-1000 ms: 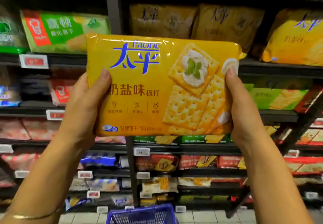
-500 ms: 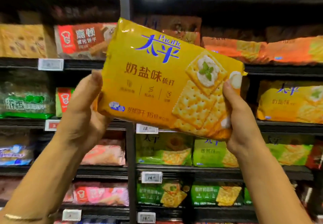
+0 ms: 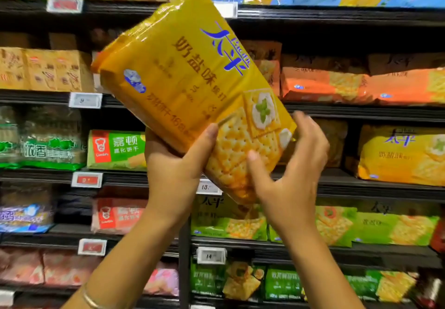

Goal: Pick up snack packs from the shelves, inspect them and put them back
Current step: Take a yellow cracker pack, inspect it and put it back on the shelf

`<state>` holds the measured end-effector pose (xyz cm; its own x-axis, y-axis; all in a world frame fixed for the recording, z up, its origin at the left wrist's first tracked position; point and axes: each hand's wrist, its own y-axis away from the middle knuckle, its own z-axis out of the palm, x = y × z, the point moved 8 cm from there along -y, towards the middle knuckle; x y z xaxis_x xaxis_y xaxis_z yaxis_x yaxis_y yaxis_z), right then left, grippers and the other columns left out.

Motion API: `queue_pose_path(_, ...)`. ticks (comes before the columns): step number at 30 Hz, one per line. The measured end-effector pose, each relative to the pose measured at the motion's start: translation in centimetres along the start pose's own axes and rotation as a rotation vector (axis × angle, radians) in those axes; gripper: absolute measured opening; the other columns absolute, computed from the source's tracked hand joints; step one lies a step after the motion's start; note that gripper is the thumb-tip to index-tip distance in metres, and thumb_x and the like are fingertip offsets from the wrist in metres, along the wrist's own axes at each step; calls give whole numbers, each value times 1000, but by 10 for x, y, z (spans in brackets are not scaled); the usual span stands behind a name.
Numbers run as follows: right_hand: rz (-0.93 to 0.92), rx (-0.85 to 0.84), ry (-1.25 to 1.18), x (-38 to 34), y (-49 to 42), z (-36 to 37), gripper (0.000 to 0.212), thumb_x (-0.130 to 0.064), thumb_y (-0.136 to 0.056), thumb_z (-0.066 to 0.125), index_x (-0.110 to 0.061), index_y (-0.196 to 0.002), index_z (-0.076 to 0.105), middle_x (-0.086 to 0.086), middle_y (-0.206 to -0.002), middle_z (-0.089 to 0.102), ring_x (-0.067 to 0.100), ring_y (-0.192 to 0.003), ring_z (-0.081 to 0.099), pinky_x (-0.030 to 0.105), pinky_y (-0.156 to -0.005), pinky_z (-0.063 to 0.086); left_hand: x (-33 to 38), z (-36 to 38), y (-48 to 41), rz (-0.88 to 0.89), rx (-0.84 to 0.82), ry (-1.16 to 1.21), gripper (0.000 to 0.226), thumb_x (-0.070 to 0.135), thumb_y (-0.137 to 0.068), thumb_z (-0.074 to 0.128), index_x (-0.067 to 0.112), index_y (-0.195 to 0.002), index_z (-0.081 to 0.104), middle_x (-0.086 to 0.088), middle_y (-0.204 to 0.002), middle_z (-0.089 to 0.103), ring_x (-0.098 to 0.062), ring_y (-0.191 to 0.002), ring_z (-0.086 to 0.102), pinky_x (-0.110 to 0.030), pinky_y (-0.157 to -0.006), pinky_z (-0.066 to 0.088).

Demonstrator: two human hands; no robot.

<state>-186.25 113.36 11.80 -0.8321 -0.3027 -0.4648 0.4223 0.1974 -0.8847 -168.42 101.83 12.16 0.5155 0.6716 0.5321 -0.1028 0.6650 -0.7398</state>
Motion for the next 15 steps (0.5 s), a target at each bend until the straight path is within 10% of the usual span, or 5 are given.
queue_pose_path(6, -167, -441, -7, -30, 11, 48, 128, -55, -70, 65, -20, -165, -13, -4, -173, -18, 16, -159, -20, 44, -131, 2, 30, 36, 2, 84, -103, -120, 56, 37, -82, 83, 21, -126, 53, 9, -113, 75, -4, -104, 74, -22, -87, 58)
queue_pose_path(11, 47, -264, -248, -11, -17, 27, 112, -33, -76, 92, -31, -163, 22, -6, -157, 46, 12, -145, 45, 46, -115, 45, 22, 63, 8, -68, -585, -34, 81, 77, -82, 55, 29, -147, 51, 7, -129, 73, -16, -120, 70, -32, -99, 58)
queue_pose_path(15, 306, -167, -694, 13, -19, 24, 63, -9, -75, 85, -20, -131, 59, 0, -118, 77, 18, -110, 73, 45, -100, 58, -6, 48, -6, -257, -524, -67, 53, 66, -89, 67, 37, -133, 61, 9, -126, 74, -10, -116, 71, -14, -82, 56)
